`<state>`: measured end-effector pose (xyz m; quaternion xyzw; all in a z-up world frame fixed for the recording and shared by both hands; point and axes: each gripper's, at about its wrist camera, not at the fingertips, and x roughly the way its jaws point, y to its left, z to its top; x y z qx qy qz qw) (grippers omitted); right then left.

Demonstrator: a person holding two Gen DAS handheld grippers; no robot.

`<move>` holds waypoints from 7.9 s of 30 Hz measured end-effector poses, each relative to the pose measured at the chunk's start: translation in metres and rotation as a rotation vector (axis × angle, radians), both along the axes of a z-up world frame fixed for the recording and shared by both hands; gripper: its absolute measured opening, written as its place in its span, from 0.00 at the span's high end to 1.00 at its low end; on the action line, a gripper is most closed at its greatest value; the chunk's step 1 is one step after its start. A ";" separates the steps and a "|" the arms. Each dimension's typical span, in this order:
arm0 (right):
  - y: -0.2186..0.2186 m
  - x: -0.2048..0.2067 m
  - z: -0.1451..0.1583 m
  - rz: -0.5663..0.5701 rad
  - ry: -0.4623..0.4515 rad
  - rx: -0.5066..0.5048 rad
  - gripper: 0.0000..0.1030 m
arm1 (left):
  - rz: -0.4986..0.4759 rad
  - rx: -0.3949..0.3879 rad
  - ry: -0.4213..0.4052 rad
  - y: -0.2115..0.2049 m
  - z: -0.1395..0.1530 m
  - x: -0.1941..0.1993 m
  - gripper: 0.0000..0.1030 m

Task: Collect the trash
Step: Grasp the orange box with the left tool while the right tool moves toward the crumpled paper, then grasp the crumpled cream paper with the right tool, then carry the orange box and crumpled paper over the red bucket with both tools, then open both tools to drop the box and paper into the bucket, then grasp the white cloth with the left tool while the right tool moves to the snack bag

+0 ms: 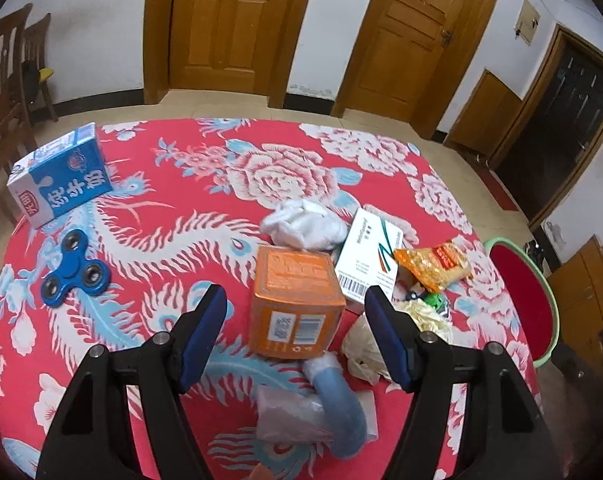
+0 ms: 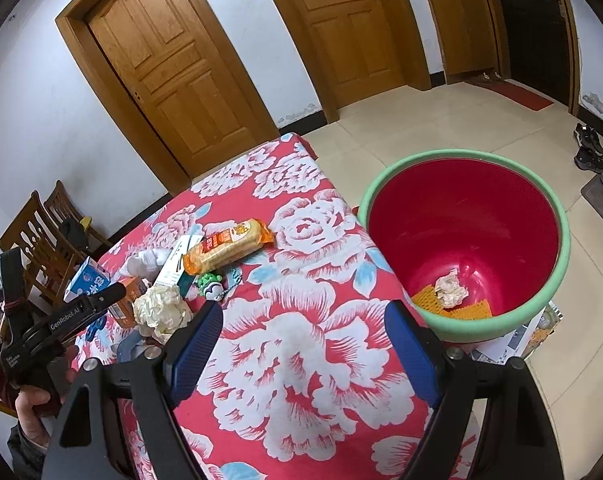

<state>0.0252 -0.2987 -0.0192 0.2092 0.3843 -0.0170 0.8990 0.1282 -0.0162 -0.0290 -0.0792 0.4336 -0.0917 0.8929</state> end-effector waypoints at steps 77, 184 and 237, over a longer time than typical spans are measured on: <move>0.087 0.023 0.007 0.260 -0.061 -0.001 0.68 | 0.027 -0.215 -0.096 0.033 0.035 -0.055 0.53; -0.095 -0.043 0.007 -0.189 -0.076 0.040 0.32 | -0.322 -0.101 -0.072 -0.144 0.056 -0.032 0.43; 0.043 0.087 -0.008 0.046 0.087 0.030 0.30 | -0.034 -0.199 0.056 0.011 -0.028 0.068 0.75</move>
